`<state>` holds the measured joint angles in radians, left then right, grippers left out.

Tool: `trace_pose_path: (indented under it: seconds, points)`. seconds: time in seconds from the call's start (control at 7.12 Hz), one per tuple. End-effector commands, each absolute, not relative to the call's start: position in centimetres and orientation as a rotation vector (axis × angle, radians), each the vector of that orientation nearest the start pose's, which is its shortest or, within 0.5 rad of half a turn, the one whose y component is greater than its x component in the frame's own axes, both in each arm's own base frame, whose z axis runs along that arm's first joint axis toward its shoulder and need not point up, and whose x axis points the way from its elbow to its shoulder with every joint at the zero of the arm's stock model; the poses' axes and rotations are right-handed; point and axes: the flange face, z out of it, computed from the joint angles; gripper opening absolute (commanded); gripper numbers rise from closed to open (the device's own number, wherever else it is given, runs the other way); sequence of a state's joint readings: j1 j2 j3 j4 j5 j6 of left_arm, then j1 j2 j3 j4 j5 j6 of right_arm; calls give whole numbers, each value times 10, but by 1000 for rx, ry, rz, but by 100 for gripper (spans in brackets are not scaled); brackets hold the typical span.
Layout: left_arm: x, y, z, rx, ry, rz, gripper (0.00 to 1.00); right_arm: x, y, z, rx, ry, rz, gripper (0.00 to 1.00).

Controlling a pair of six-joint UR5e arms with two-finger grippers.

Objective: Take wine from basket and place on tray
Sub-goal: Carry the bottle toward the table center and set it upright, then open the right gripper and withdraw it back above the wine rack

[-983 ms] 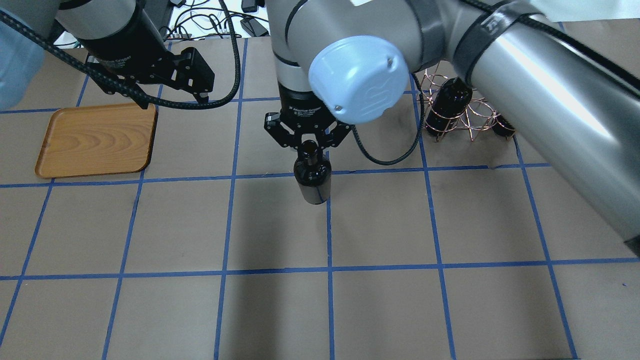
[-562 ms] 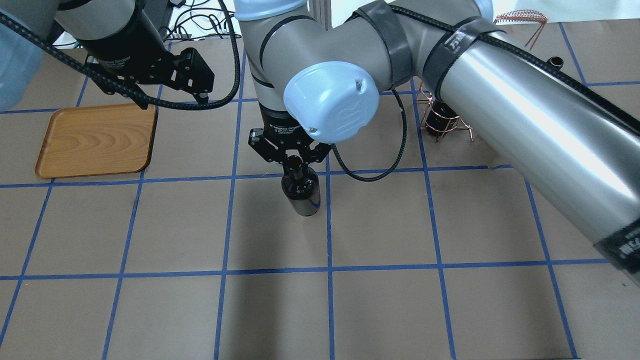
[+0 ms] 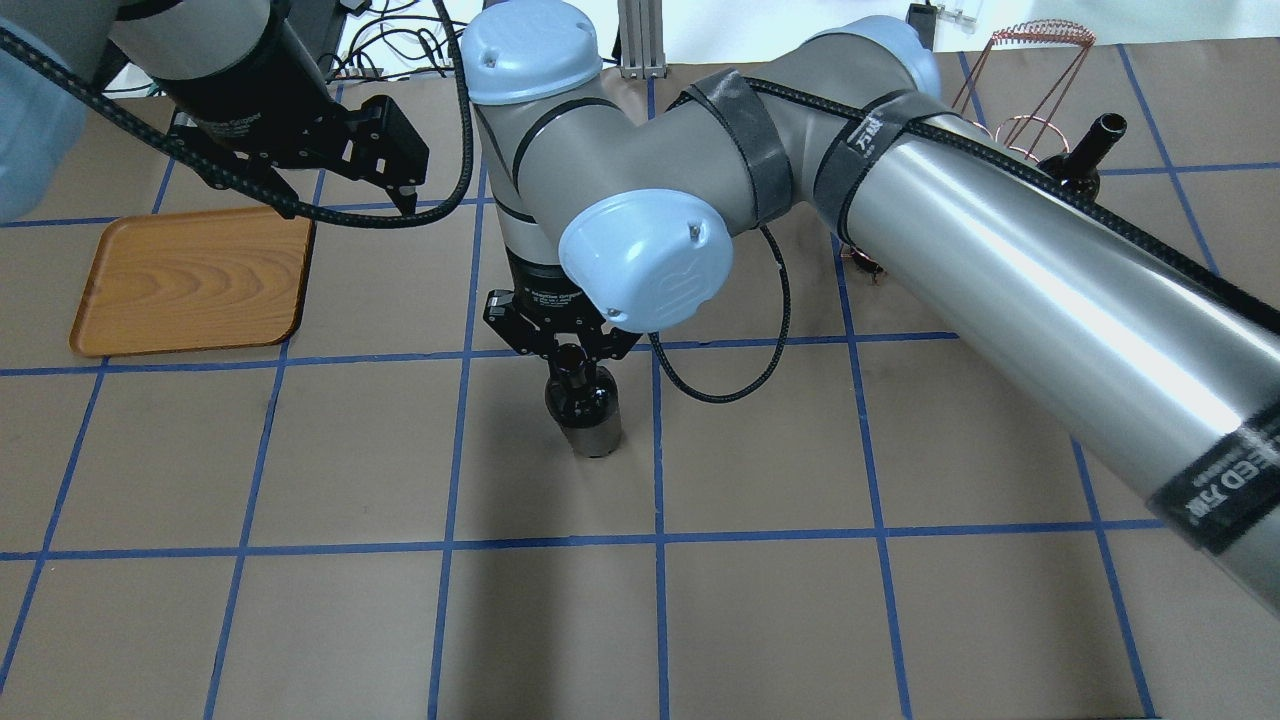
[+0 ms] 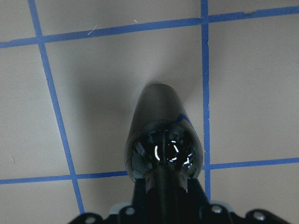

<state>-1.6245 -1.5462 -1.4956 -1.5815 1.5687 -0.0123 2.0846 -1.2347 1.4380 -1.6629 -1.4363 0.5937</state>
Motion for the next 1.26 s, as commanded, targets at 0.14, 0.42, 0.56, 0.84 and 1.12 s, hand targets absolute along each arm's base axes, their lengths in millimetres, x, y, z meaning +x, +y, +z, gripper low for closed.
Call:
trace_pose_path:
  seconds: [0.14,0.42,0.56,0.84,1.12]
  points:
    - [-159,-480,536,68,3142,-140,100,428,-464,387,124,3056,199,99]
    - [-159,-480,536,65,3142,-140,100,403,-467,426,189,3028,119,100]
    - [-159,-480,536,68,3142,-140,100,374,-478,443,245,3017,97,100]
    - [-159,-480,536,68,3142,-140,100,306,-507,466,370,3004,40,100]
    - [-159,-480,536,68,3142,-140,100,228,-539,478,133,3096,-64,100]
